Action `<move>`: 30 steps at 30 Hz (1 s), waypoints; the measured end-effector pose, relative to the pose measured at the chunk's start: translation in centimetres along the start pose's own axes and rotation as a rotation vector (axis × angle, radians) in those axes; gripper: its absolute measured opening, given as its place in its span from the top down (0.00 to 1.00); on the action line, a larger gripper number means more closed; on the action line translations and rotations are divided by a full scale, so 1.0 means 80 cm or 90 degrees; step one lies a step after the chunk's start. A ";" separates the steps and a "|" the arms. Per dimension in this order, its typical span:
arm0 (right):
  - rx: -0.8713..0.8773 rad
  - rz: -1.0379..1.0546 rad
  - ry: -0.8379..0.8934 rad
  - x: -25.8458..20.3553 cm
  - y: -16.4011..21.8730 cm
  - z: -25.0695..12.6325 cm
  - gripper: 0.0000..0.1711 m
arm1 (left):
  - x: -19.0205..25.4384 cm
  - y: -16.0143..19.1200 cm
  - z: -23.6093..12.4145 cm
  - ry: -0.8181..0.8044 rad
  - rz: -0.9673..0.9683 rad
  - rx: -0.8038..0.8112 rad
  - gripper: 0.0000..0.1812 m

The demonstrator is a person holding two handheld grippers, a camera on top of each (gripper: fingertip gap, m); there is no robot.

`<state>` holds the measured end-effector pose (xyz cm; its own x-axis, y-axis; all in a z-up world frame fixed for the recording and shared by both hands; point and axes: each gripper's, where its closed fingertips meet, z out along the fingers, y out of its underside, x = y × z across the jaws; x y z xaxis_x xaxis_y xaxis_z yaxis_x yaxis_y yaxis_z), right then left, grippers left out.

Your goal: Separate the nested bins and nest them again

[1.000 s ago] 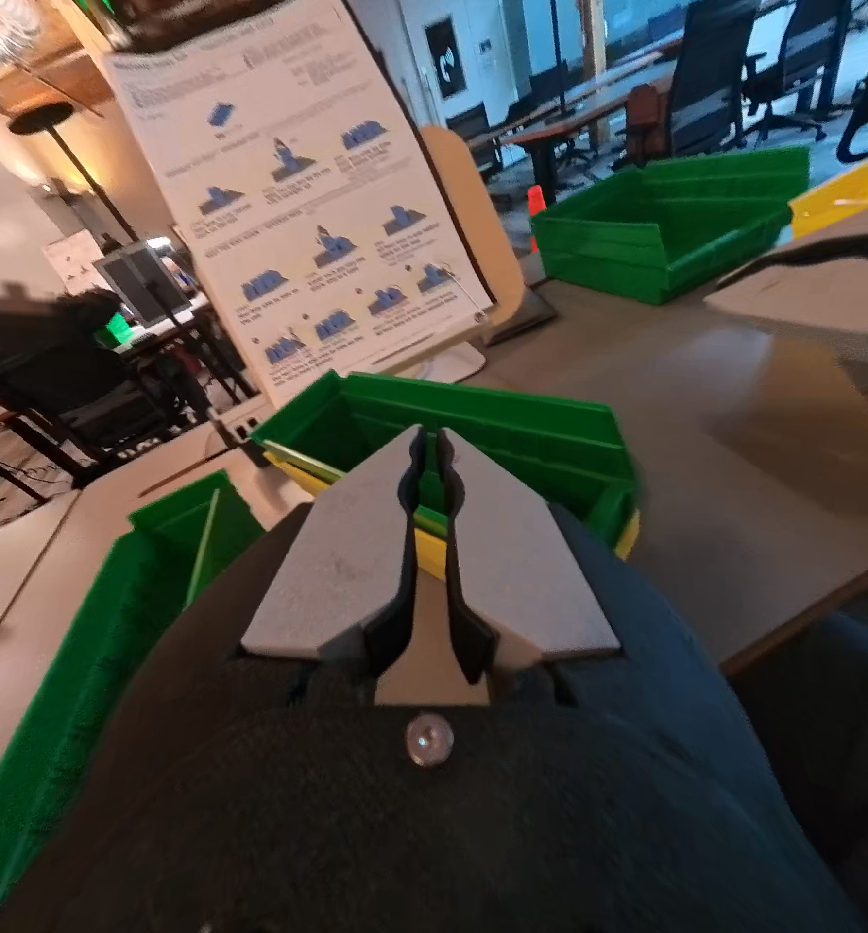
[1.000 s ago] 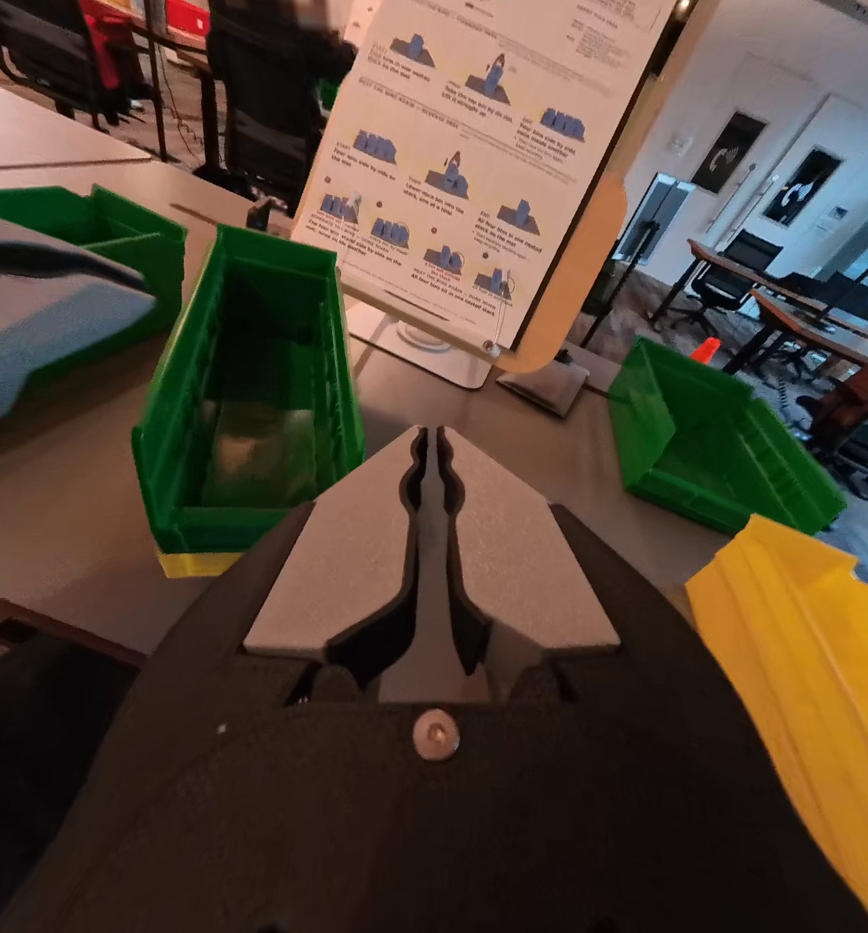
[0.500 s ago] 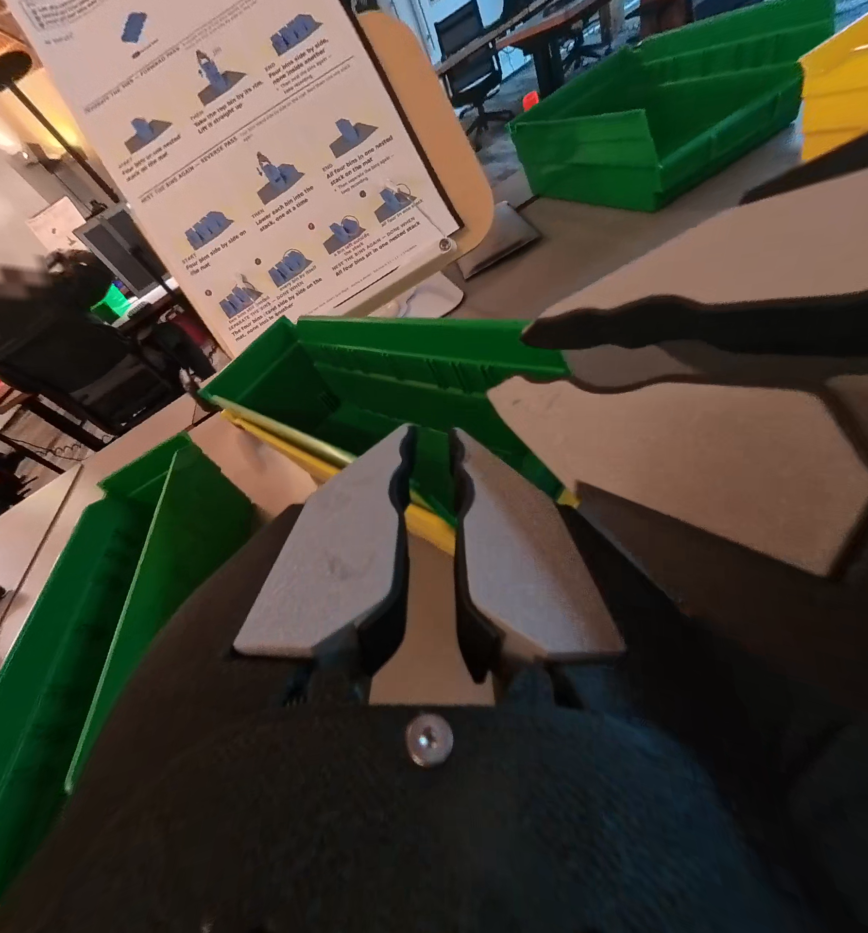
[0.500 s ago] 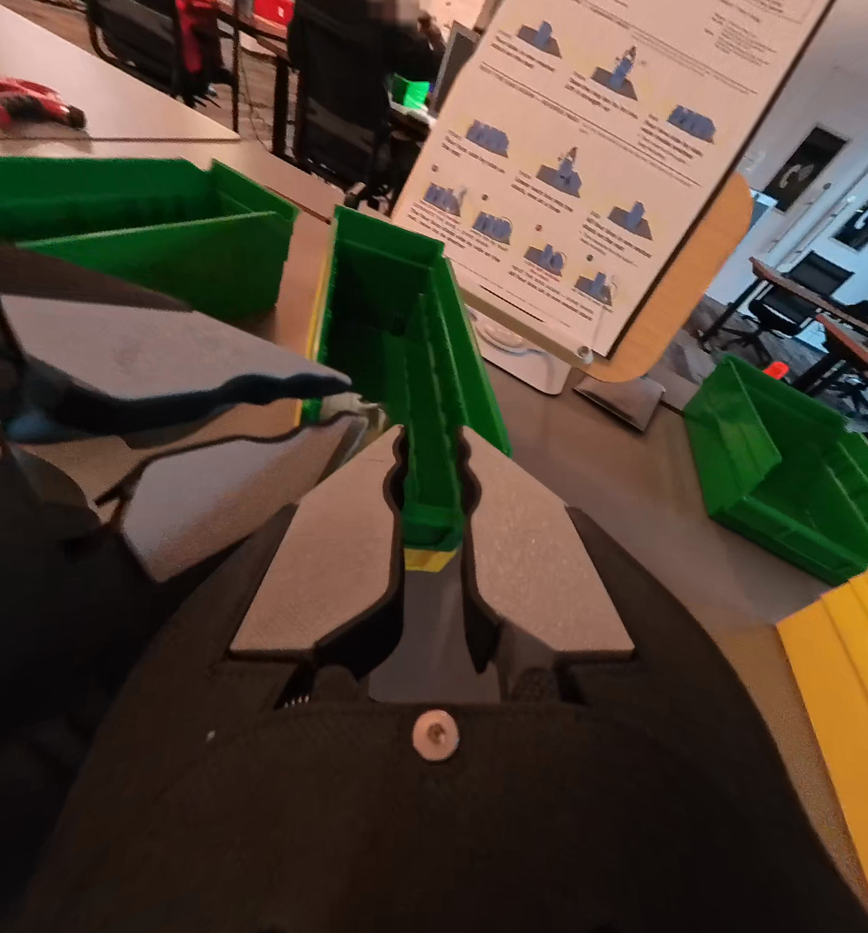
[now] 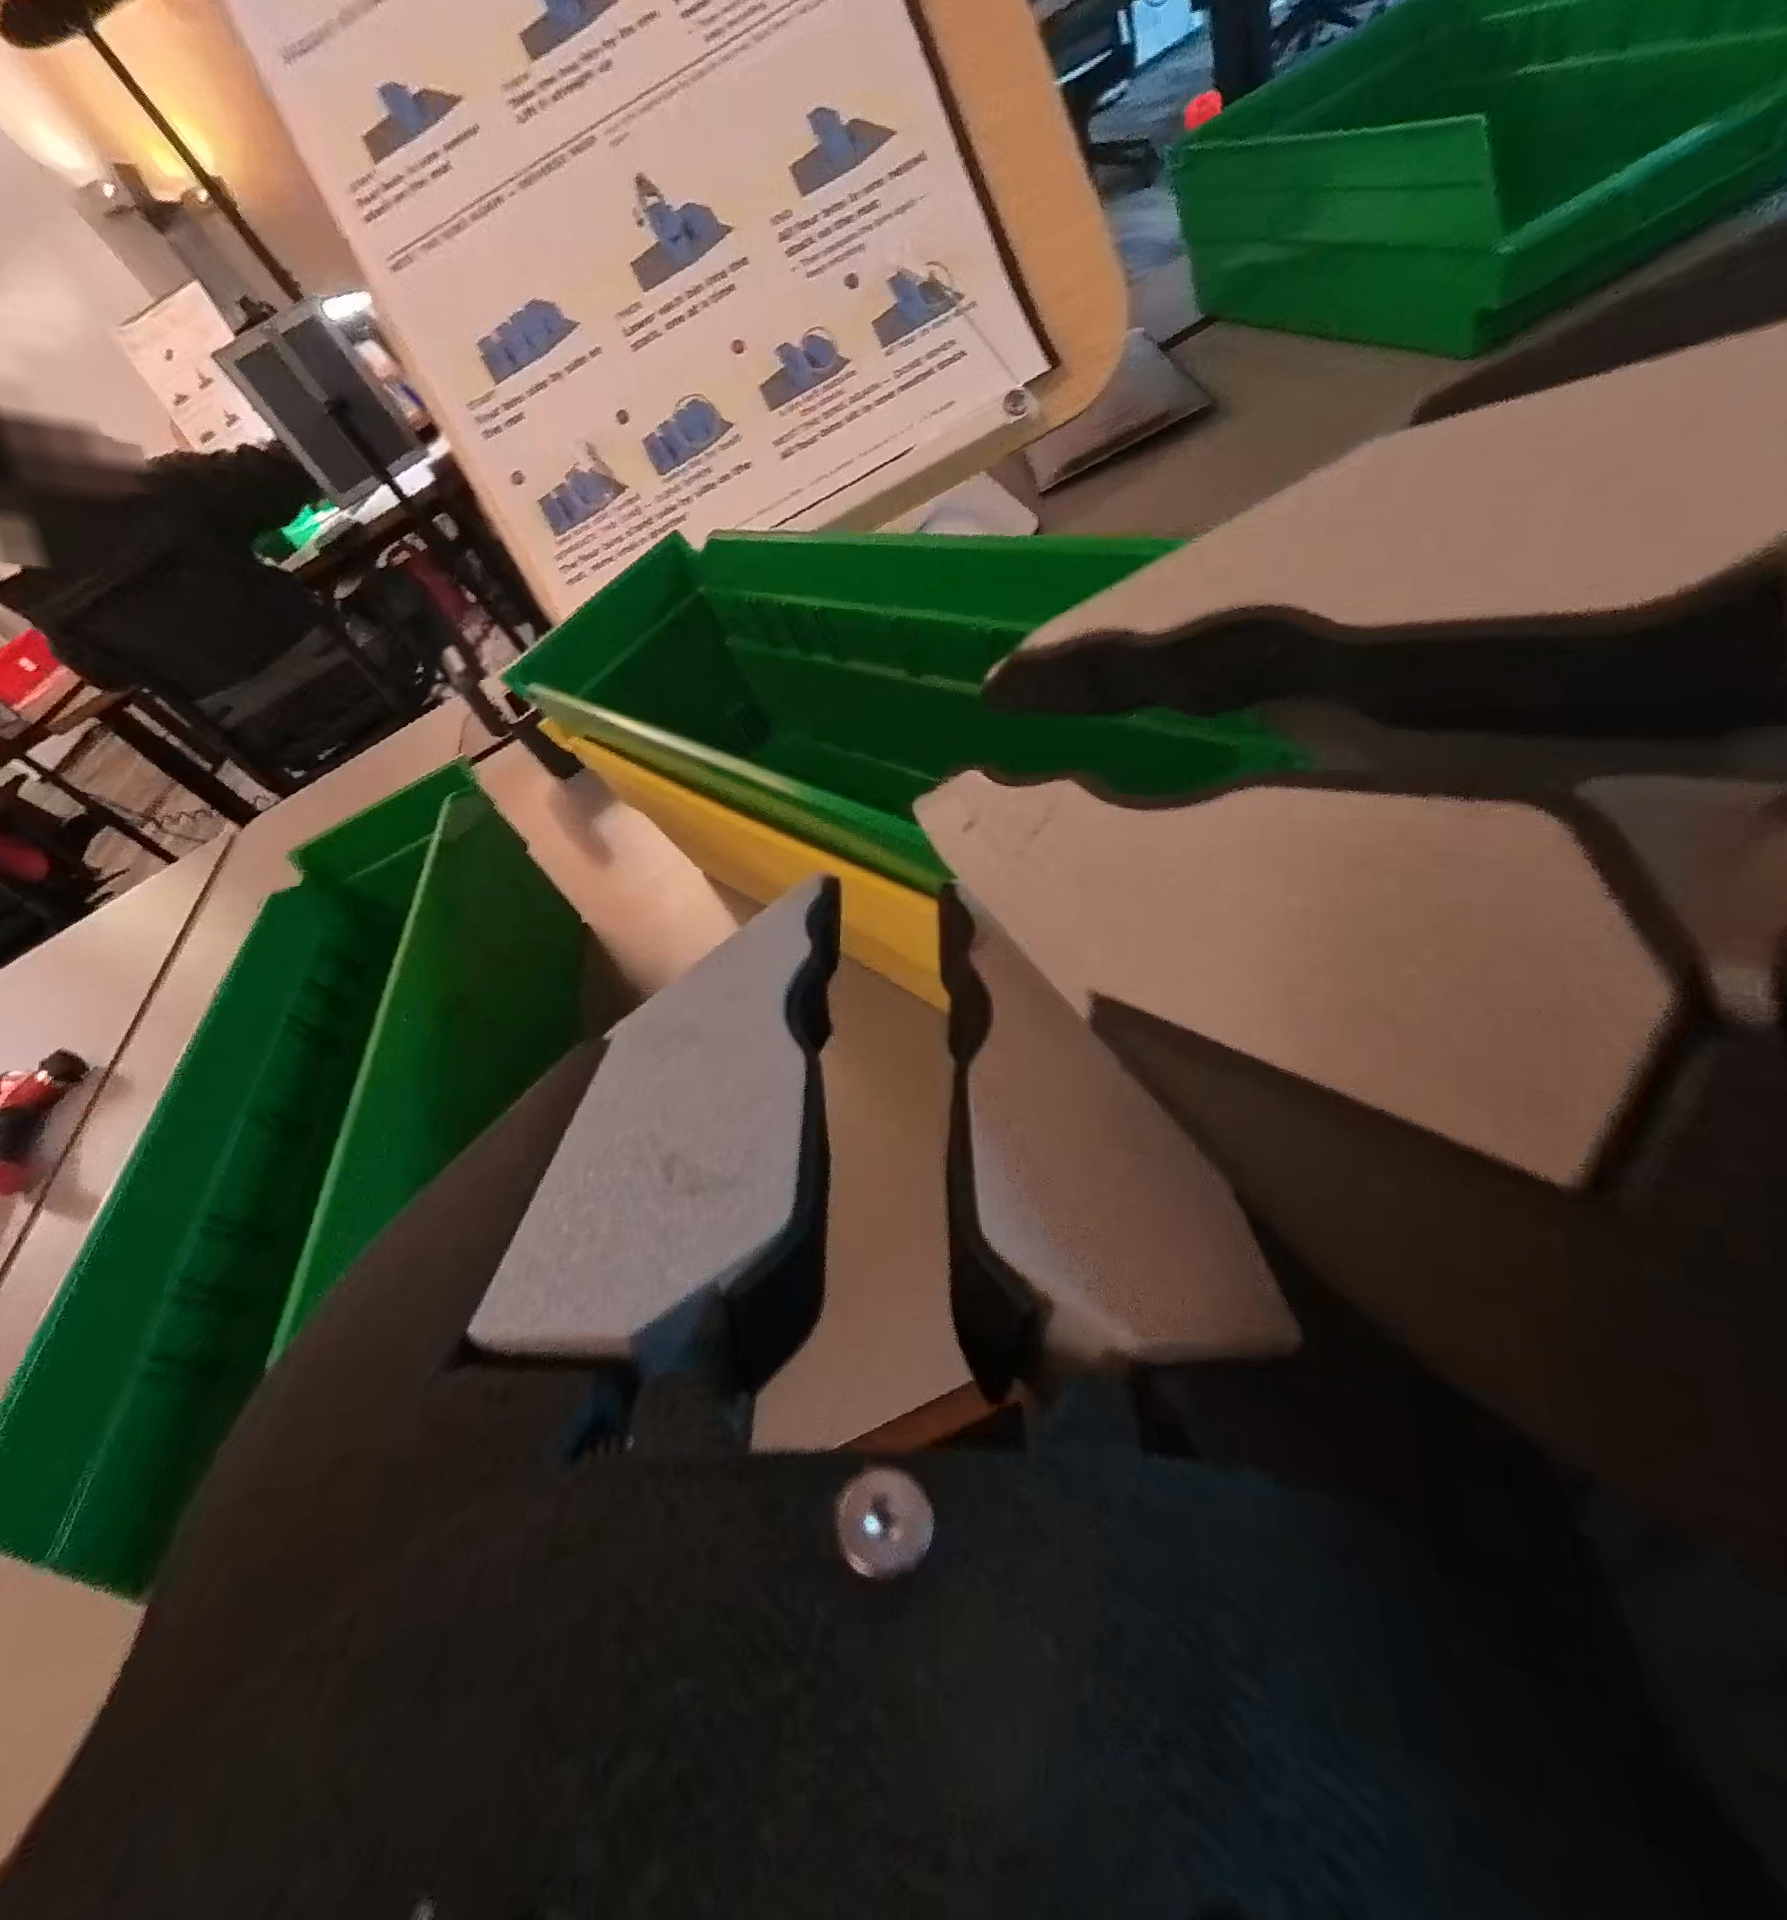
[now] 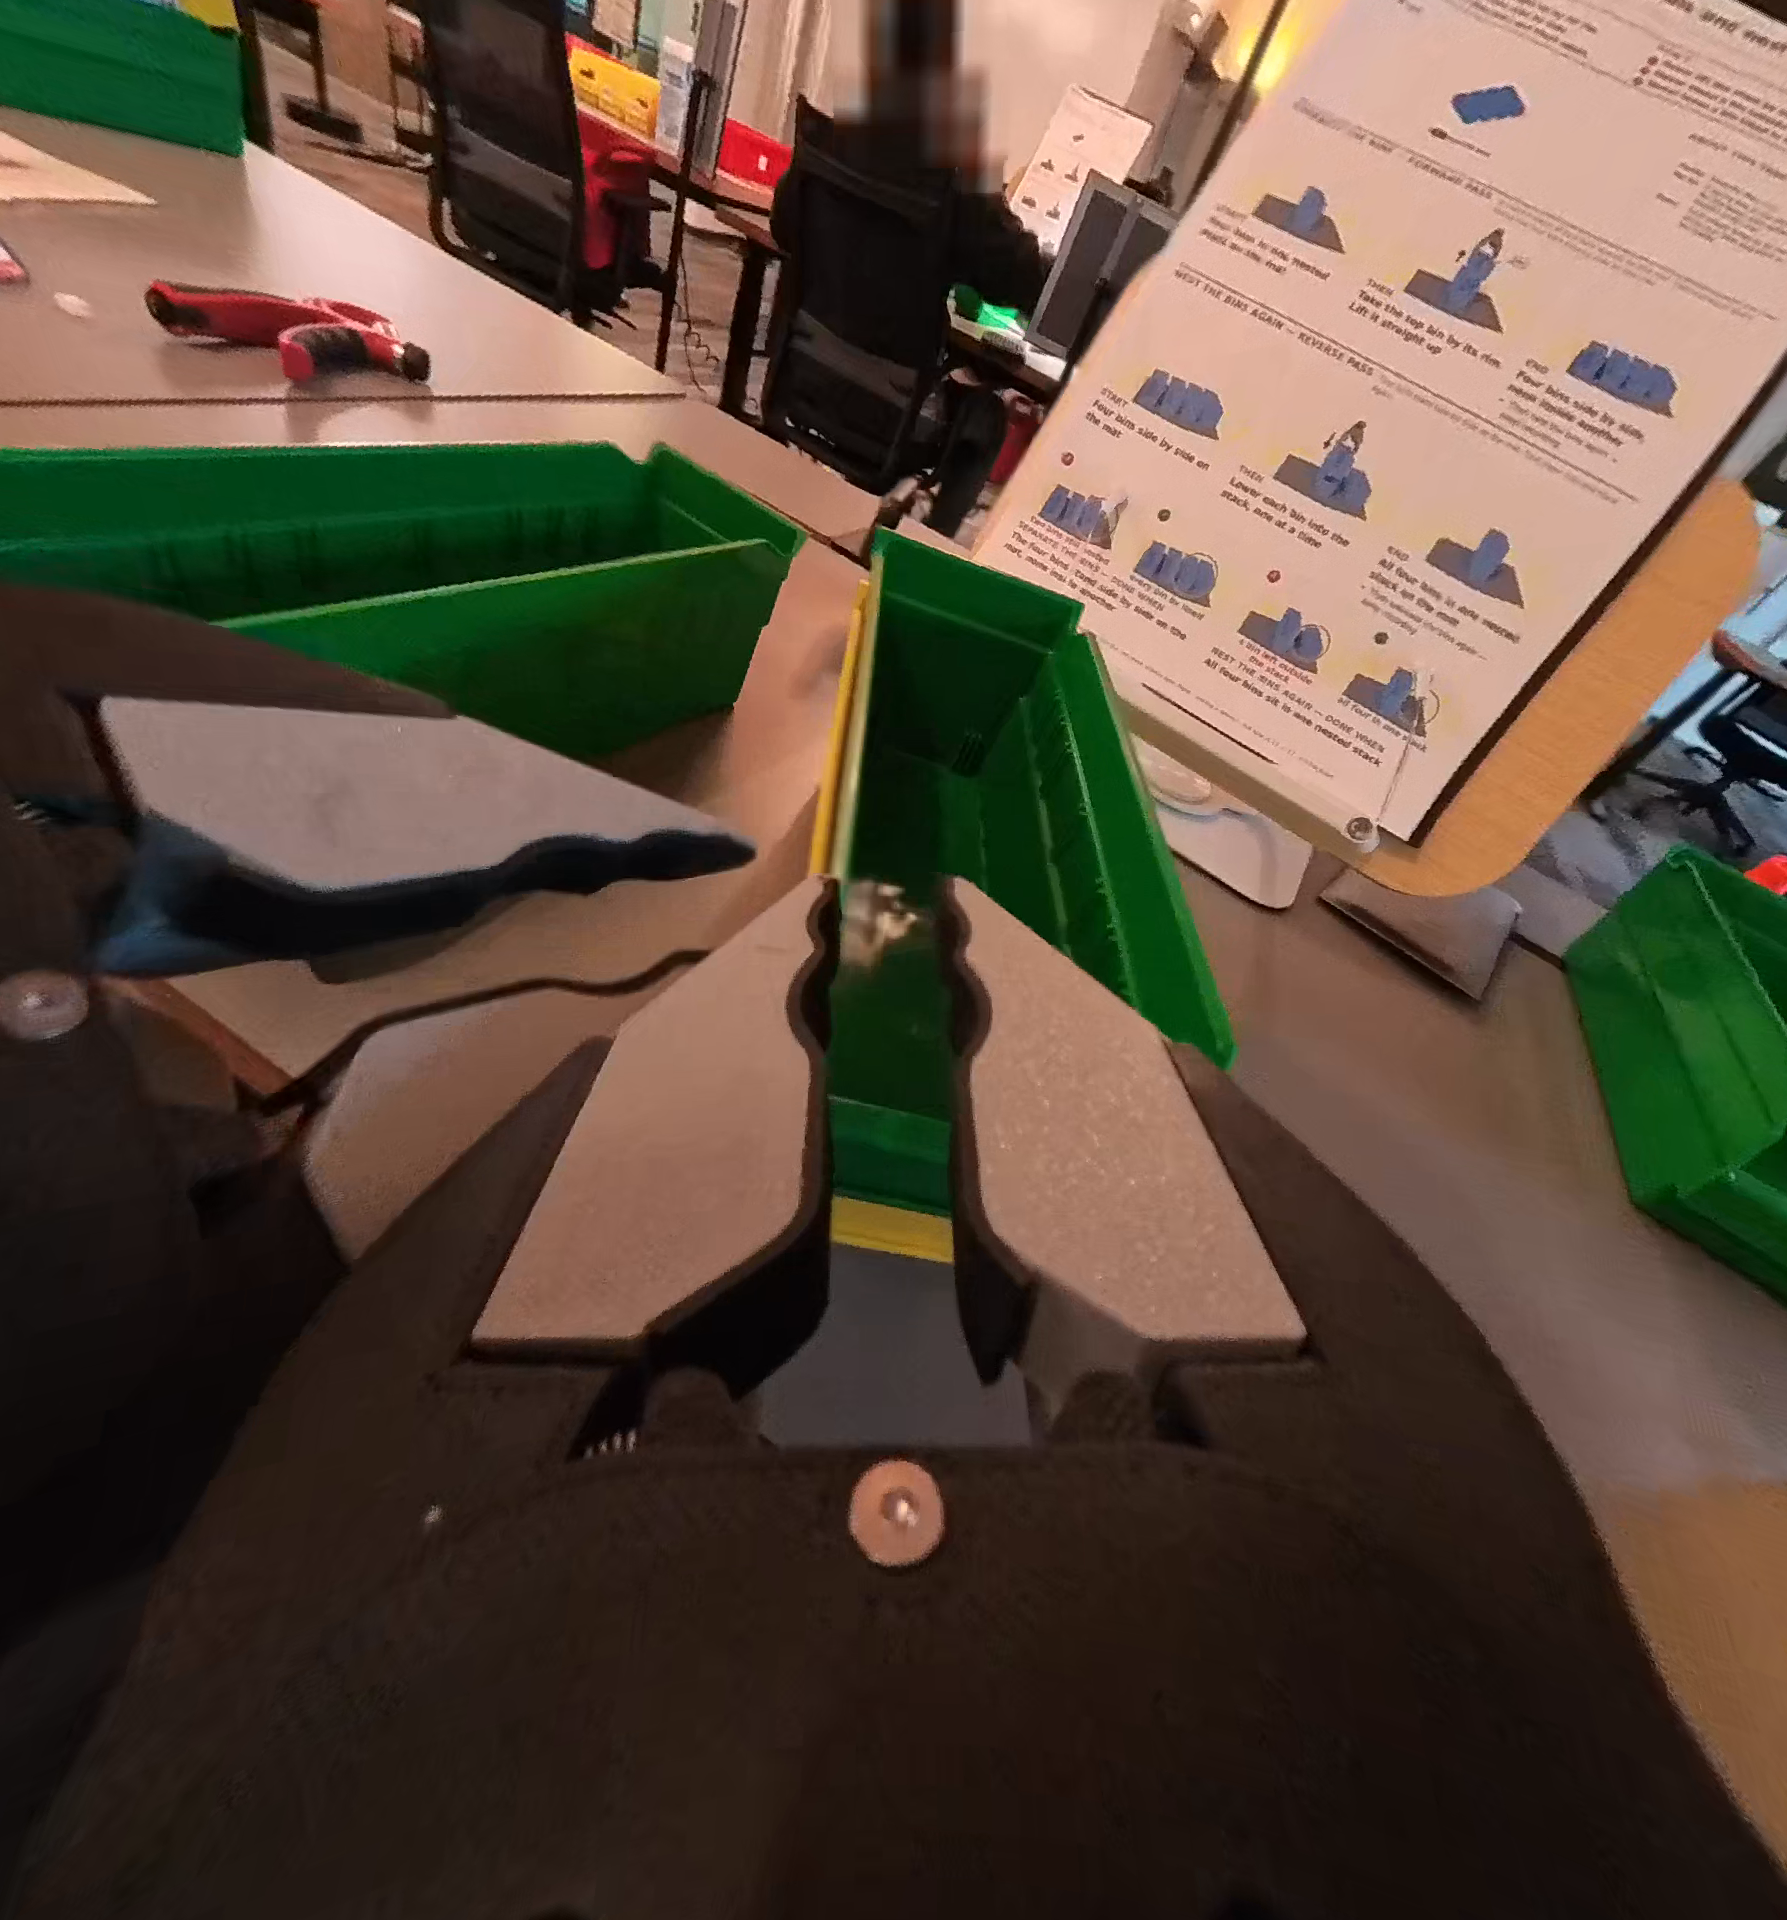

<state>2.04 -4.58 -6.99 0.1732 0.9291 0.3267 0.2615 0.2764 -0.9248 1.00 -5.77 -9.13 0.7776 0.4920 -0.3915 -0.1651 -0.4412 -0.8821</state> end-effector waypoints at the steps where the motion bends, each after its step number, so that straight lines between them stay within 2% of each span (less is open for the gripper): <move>1: -0.006 0.003 0.006 0.007 0.003 -0.001 0.91 | 0.006 -0.002 0.001 0.004 0.008 0.001 0.91; 5: -0.035 -0.002 0.043 0.034 0.022 -0.006 0.83 | 0.028 -0.011 0.007 0.037 0.023 0.012 0.89; 11: -0.066 0.006 0.095 0.068 0.044 -0.024 0.79 | 0.068 -0.023 0.015 0.096 0.047 0.025 0.86; 14: -0.093 0.000 0.132 0.089 0.058 -0.036 0.79 | 0.089 -0.031 0.015 0.139 0.061 0.036 0.80; 18: -0.130 0.003 0.161 0.107 0.078 -0.050 0.79 | 0.105 -0.043 0.017 0.163 0.072 0.053 0.81; 23: -0.171 0.018 0.168 0.127 0.099 -0.062 0.65 | 0.095 -0.061 0.013 0.187 0.049 0.079 0.77; 25: -0.165 0.051 0.145 0.134 0.100 -0.064 0.60 | 0.085 -0.060 0.012 0.188 0.049 0.073 0.72; 30: -0.151 0.083 0.153 0.181 0.096 -0.078 0.59 | 0.048 -0.048 0.010 0.171 0.026 0.053 0.70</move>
<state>12.47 9.45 -8.14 0.4299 0.8611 0.2714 0.4307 0.0686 -0.8999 4.14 -1.57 -7.45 0.9007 0.2534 -0.3529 -0.2399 -0.3871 -0.8903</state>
